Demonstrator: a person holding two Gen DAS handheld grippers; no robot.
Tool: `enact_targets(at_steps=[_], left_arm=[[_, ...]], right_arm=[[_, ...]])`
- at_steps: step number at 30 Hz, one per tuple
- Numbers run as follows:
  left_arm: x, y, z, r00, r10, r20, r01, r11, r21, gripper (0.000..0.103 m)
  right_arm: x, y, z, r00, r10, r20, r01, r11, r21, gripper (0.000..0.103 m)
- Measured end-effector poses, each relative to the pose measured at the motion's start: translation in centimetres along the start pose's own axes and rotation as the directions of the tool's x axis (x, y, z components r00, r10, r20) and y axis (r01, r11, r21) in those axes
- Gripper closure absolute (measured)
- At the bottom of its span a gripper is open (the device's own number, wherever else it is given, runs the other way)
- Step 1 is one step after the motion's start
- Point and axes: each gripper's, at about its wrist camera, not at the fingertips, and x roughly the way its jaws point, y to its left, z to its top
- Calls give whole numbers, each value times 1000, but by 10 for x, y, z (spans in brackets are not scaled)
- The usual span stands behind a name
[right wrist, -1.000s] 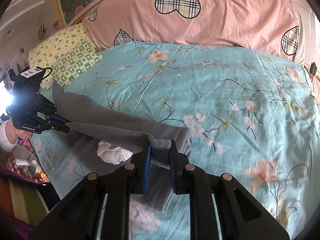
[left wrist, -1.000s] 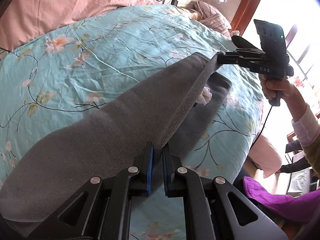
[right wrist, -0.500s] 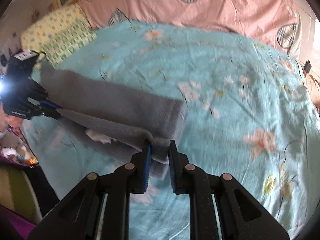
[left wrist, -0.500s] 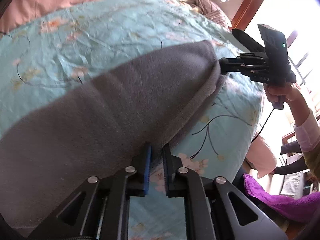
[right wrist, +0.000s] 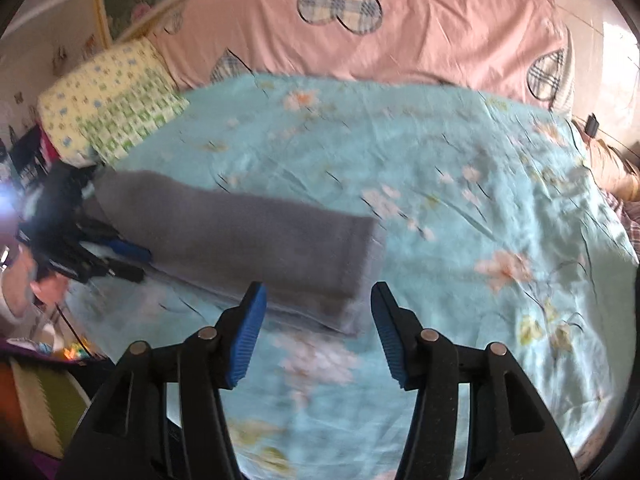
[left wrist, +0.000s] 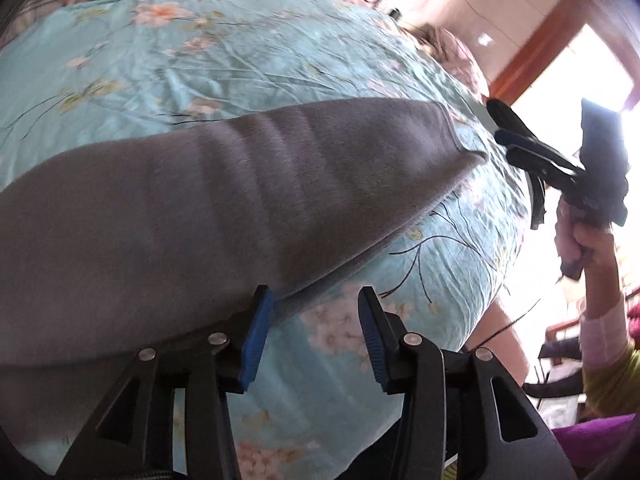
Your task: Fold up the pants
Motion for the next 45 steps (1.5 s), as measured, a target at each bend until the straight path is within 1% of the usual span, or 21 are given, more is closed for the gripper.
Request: enact_targets(at_steps=[3,5,9,12,15,19,23,25,29,31,34,37,38,41,43,45], left_arm=[[-17,12,-9,999,9,43,-7,998,-65,56],[-28,22,-14,997,19,70,-11,993,-117,52],[-52,45,-24,992,53,117,-28,979,-204,52],[-71,66,-33,984,92,149,-48,961,-273,52],[-86,84,-42,977,136,167,-75,940,-332,52],[-101,105,-56,960,212,181,-128,911,-392,46],[-119,128,-69,946,256,200,-139,874,-465,46],[-127,138,-72,938,276,207,-143,858,-493,43],[-143,160,-75,923,317,218,-153,823,-547,40],[-151,172,-77,914,336,228,-150,800,-580,37],[-162,191,-76,904,359,234,-137,759,-636,36],[-170,211,-72,894,383,234,-126,715,-688,35],[-172,216,-71,891,387,237,-119,704,-700,35],[-178,234,-69,879,410,243,-105,664,-740,35],[-181,244,-71,874,421,243,-97,641,-761,35],[-180,252,-72,867,439,236,-105,623,-775,41]], right_arm=[[5,25,6,997,68,26,-68,998,-9,47],[11,44,6,995,100,26,-99,995,-24,47],[35,81,10,984,177,12,-176,983,-57,47],[52,106,13,973,229,-4,-229,970,-76,47],[61,126,14,962,271,-8,-271,958,-91,47],[73,150,22,948,317,-11,-316,942,-113,47],[81,171,26,941,339,-19,-338,929,-149,47],[86,184,29,937,348,-29,-347,921,-175,47],[97,209,31,938,342,-52,-344,907,-242,47],[105,227,32,939,337,-73,-343,895,-284,47],[116,250,32,937,338,-91,-348,875,-337,47],[128,272,32,940,327,-102,-339,855,-393,47],[133,283,32,941,322,-105,-335,842,-423,47],[148,304,31,951,289,-108,-305,824,-477,47],[162,317,29,967,235,-102,-253,817,-518,47],[172,323,28,978,190,-84,-204,808,-553,47]])
